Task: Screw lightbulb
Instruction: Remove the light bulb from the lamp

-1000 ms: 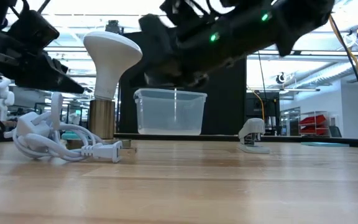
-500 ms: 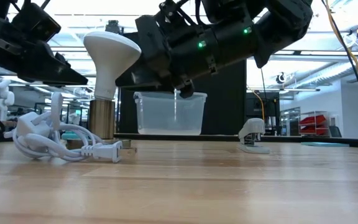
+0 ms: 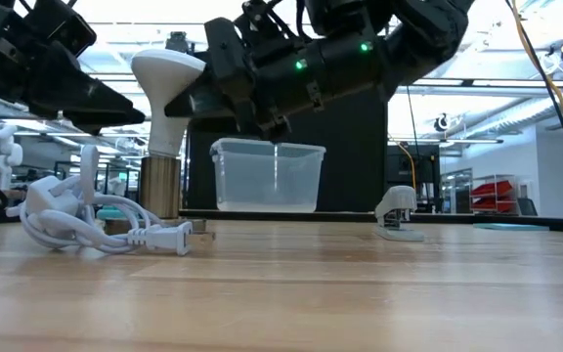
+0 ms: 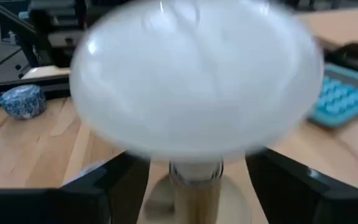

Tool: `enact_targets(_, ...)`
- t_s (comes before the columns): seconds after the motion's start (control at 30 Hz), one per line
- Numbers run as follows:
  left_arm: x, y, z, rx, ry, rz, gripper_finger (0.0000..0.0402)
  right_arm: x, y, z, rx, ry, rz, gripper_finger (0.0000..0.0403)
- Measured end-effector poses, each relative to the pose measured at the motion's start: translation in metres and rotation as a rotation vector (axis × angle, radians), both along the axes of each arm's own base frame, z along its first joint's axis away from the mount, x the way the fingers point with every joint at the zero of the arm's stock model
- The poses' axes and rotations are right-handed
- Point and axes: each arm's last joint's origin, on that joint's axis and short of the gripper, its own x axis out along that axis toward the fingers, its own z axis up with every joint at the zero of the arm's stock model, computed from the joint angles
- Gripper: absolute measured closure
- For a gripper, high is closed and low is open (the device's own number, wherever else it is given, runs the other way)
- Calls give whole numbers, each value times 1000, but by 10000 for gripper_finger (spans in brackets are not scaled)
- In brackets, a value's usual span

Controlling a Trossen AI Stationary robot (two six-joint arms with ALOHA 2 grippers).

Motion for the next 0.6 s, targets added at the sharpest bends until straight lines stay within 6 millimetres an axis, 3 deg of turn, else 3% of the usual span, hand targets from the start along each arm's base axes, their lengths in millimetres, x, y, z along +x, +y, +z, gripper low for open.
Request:
enact_targets(0.23,1,-1,6,-4,-62,-10,186,7,-2,11,-55,-22,8,150)
enact_targets(0.6,13,3,8,-17,-130,-16,182,7,-2,15,-77,-53,10,151)
